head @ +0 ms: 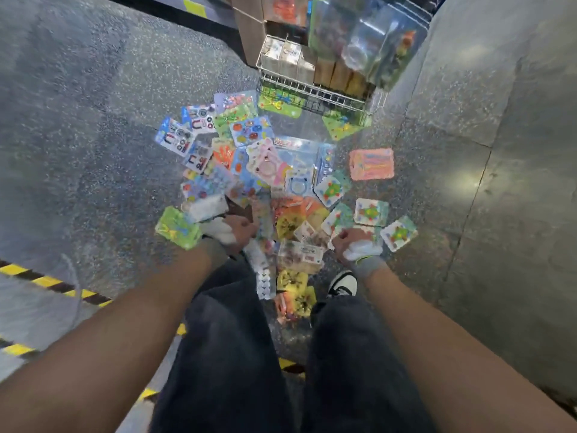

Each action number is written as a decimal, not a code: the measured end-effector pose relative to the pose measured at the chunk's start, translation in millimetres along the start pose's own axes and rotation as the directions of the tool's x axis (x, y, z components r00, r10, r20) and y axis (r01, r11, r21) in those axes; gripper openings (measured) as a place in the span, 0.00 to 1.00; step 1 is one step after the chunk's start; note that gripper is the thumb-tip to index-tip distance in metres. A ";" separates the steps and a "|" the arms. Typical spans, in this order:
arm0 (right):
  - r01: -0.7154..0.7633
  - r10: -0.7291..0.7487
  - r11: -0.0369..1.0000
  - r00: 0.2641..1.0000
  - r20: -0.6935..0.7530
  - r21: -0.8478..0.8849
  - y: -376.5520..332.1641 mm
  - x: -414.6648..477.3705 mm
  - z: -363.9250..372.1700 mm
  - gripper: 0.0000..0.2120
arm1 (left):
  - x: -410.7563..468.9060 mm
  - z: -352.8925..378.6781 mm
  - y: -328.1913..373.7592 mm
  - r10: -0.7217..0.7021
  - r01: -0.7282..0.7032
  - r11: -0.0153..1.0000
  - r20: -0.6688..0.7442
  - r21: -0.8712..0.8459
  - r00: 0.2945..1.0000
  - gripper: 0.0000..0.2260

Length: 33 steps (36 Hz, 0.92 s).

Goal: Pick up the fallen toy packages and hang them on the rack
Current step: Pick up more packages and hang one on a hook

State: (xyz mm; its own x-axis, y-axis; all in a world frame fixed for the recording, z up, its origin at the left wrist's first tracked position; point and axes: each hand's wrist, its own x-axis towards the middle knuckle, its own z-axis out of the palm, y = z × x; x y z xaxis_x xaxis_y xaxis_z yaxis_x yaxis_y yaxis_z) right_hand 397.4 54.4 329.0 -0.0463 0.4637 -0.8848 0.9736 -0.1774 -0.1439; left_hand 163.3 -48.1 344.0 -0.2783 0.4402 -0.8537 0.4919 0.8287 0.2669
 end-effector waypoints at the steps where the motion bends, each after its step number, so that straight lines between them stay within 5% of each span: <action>1: 0.002 -0.002 1.000 1.000 0.013 -0.010 10.1 11.4 3.6 0.05 | 10.4 18.2 -3.5 -0.016 0.016 1.000 -0.010 -0.016 1.000 0.20; 6: -0.026 0.027 0.996 1.000 0.012 -0.091 41.4 69.2 15.7 0.18 | 56.5 88.9 -22.4 -0.053 0.054 0.995 0.011 -0.080 0.999 0.20; 19: -0.010 0.023 0.988 0.997 0.076 -0.156 56.8 218.1 92.1 0.15 | 208.8 183.6 -49.2 -0.032 0.031 0.999 0.071 0.026 0.997 0.15; 22: -0.009 0.026 0.984 0.995 0.091 -0.180 56.2 244.1 105.7 0.16 | 241.3 186.9 -42.0 -0.035 0.035 0.999 0.028 0.012 0.999 0.11; 25: -0.016 0.023 0.979 0.999 0.033 -0.204 53.9 278.6 126.3 0.17 | 279.6 193.3 -37.3 0.002 -0.002 0.998 0.013 0.060 1.000 0.18; 30: 0.009 -0.022 0.975 0.998 -0.058 -0.222 43.7 333.0 143.6 0.29 | 338.8 199.0 -42.0 0.093 -0.016 0.957 -0.255 0.291 0.962 0.24; 33: 0.045 -0.069 0.985 0.988 -0.141 -0.167 35.0 364.4 146.7 0.30 | 370.7 202.3 -45.6 0.156 -0.070 0.956 -0.293 0.285 0.943 0.27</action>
State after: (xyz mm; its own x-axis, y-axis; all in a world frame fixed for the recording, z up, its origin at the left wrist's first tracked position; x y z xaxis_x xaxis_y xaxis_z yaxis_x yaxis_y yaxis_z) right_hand 381.8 89.8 -63.4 -0.0812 0.5927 -0.8013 0.9942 -0.0088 -0.1073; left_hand 204.6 7.4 -75.1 -0.4274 0.6461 -0.6324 0.7247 0.6630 0.1875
